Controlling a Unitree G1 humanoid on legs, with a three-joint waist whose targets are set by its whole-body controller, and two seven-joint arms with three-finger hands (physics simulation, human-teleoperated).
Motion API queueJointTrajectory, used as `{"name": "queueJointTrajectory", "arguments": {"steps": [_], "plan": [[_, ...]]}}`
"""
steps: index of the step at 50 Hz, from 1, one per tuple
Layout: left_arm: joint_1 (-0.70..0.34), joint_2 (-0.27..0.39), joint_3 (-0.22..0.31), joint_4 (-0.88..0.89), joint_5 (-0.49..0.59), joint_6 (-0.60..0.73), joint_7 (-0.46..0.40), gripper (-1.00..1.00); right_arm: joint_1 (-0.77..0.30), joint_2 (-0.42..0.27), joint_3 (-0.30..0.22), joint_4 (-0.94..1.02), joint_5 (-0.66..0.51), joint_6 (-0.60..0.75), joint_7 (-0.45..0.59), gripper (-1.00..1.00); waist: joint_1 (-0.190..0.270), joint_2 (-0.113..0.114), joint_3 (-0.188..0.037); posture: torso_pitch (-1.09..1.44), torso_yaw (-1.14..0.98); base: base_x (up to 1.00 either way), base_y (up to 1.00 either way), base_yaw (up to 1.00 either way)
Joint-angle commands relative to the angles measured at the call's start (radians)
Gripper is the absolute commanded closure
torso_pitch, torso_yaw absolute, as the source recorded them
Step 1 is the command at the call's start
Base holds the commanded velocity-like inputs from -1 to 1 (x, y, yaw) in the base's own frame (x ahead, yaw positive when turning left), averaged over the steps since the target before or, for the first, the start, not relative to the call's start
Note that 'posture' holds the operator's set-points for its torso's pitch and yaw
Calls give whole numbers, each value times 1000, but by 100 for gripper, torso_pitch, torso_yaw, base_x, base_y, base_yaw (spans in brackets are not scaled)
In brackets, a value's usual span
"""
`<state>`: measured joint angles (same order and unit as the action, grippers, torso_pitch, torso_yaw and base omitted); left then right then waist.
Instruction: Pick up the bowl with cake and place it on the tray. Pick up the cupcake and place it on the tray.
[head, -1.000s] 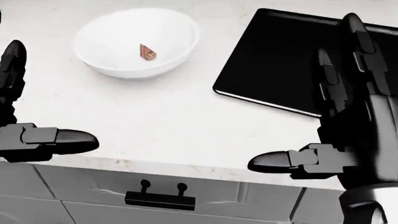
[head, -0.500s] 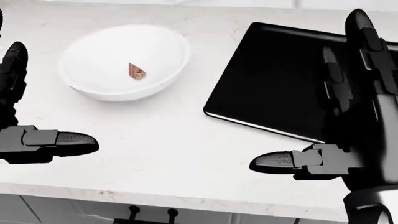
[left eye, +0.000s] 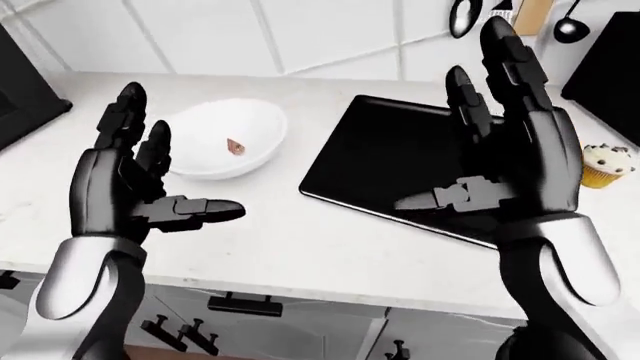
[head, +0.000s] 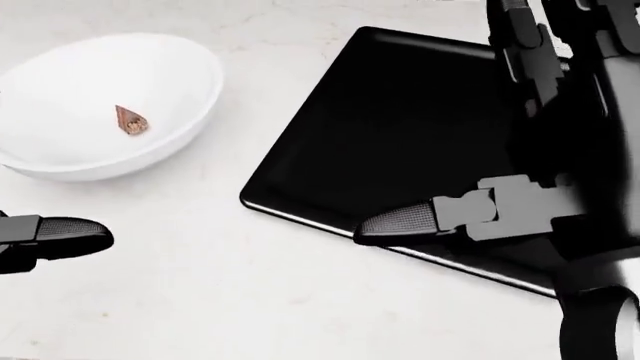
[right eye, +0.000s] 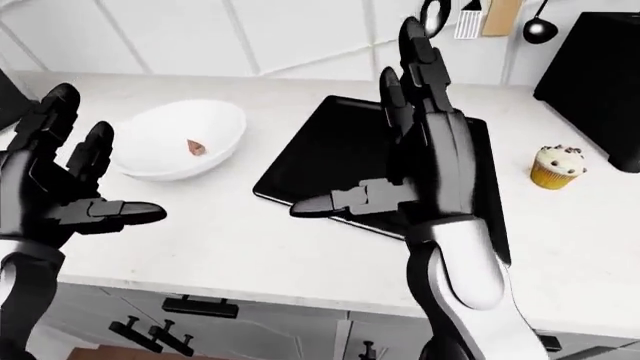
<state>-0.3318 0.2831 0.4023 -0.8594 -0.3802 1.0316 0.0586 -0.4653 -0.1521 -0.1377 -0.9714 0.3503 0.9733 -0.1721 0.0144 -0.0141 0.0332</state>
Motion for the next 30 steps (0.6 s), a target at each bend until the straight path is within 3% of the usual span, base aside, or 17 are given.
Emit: {"name": "queueJointTrajectory", "arguments": {"steps": [1, 5, 9, 13, 15, 19, 26, 30], "plan": [[-33, 19, 10, -37, -28, -22, 9, -100, -21, -3, -9, -36, 2, 16, -15, -100, -4, 5, -20, 0, 0, 0, 0, 0], [-54, 49, -7, -45, -32, -8, 31, -100, -18, -5, -36, -73, 32, 42, -24, -100, -5, 0, -14, 0, 0, 0, 0, 0], [-76, 69, -29, -33, -1, -9, 30, -100, 10, -69, -64, -76, 147, -2, -103, -100, -4, 0, -10, 0, 0, 0, 0, 0], [-93, 87, -86, 14, 109, -53, 0, -100, 32, -201, -102, -76, 354, -67, -255, -100, -3, 1, -7, 0, 0, 0, 0, 0], [-89, 102, -144, 54, 216, -111, -20, -100, 49, -273, -121, -76, 450, -110, -326, -100, -3, 1, -6, 0, 0, 0, 0, 0], [-101, 64, -196, 152, 380, -212, -84, -100, 86, -369, -129, -76, 551, -188, -407, -100, -4, -4, -2, 0, 0, 0, 0, 0], [-163, 25, -266, 331, 671, -393, -159, -100, 116, -373, -122, -76, 538, -223, -402, -100, -11, -17, -7, 0, 0, 0, 0, 0], [-213, 2, -274, 407, 769, -449, -182, -100, 127, -356, -135, -76, 523, -223, -380, -100, -11, -24, -10, 0, 0, 0, 0, 0]]}}
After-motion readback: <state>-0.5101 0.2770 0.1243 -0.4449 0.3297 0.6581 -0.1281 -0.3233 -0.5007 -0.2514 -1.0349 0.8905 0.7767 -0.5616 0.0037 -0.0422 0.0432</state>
